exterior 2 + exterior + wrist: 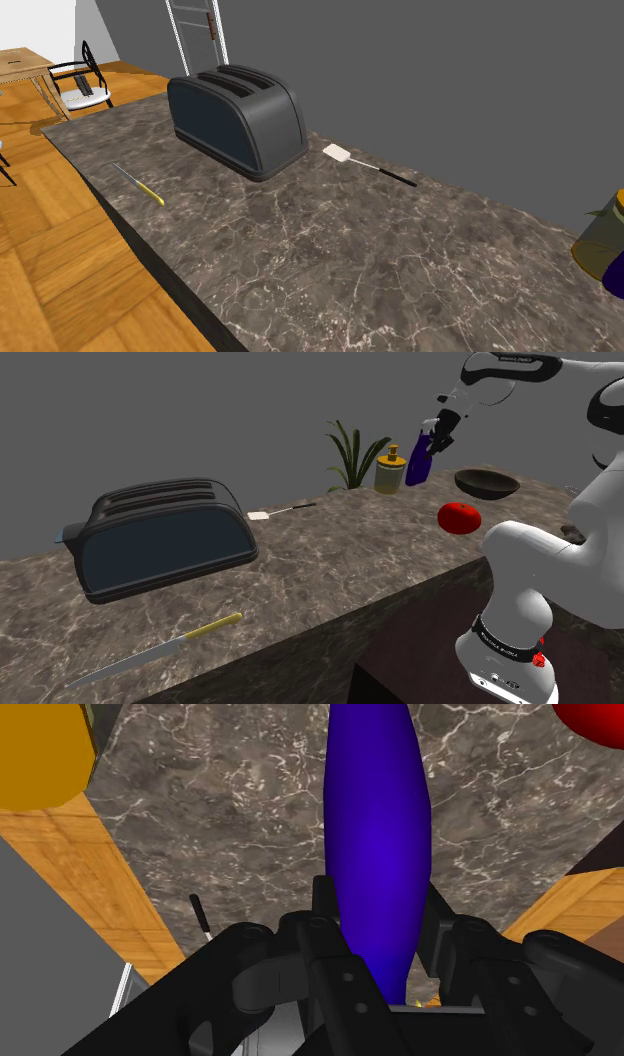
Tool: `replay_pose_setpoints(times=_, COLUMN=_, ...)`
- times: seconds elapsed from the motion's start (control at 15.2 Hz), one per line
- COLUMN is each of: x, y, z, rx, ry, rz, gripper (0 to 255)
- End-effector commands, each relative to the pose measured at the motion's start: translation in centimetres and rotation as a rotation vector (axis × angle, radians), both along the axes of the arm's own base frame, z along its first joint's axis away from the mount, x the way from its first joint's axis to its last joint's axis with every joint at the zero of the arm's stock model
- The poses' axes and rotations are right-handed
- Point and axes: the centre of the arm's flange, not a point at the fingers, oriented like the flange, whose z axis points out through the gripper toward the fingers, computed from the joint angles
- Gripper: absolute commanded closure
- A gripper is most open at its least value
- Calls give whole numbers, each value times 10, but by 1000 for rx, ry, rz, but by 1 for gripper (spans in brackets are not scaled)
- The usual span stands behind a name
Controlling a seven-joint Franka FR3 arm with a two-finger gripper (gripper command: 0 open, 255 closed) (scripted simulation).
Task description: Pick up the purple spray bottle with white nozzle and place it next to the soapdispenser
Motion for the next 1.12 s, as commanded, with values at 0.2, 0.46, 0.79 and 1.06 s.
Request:
replay_pose_setpoints(times=0.2, x=0, y=0, z=-26, rx=0, ry=0, rz=0, gripper=255)
replay_pose_setpoints(times=0.46, x=0, y=0, z=-47, rx=0, ry=0, rz=0, gripper=255)
replay_pose_setpoints(times=0.79, x=0, y=0, z=-74, rx=0, ry=0, rz=0, gripper=255)
replay_pose_setpoints(times=1.06, x=0, y=0, z=-95, rx=0, ry=0, rz=0, gripper=255)
